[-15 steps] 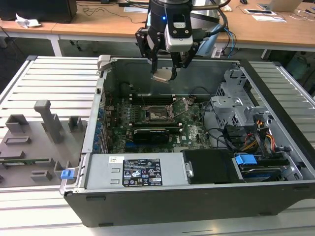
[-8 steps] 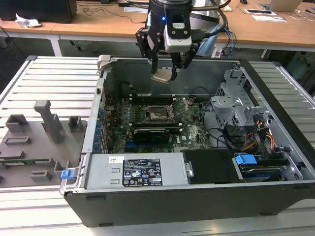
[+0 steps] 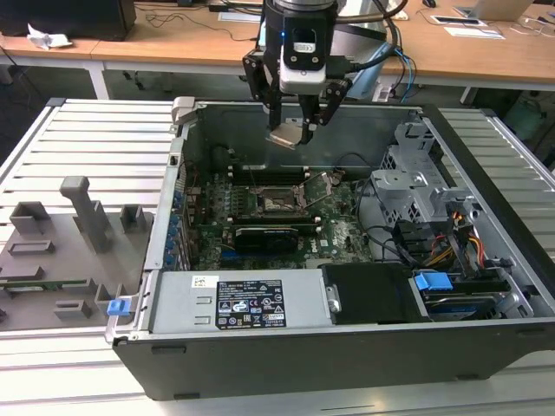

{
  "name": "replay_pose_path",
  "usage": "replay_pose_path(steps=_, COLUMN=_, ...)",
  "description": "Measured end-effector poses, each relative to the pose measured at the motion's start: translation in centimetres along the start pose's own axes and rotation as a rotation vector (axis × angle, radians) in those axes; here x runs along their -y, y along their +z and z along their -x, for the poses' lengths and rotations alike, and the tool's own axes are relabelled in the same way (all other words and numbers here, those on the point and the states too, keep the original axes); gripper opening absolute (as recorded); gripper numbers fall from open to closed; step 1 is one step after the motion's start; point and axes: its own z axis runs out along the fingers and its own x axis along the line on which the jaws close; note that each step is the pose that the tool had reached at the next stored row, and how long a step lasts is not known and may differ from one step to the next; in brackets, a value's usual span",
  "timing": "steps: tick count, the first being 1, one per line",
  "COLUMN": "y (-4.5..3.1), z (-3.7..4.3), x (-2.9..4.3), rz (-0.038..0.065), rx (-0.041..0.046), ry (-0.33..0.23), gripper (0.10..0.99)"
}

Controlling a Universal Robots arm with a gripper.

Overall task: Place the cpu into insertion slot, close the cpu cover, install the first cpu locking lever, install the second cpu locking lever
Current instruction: 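Place the cpu into insertion slot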

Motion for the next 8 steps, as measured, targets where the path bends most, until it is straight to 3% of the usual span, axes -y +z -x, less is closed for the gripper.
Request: replay_pose_path(steps=8, y=0.11, z=0.0, x=0.01, rz=0.002, rx=0.0098, ry=0.11, gripper=0.537)
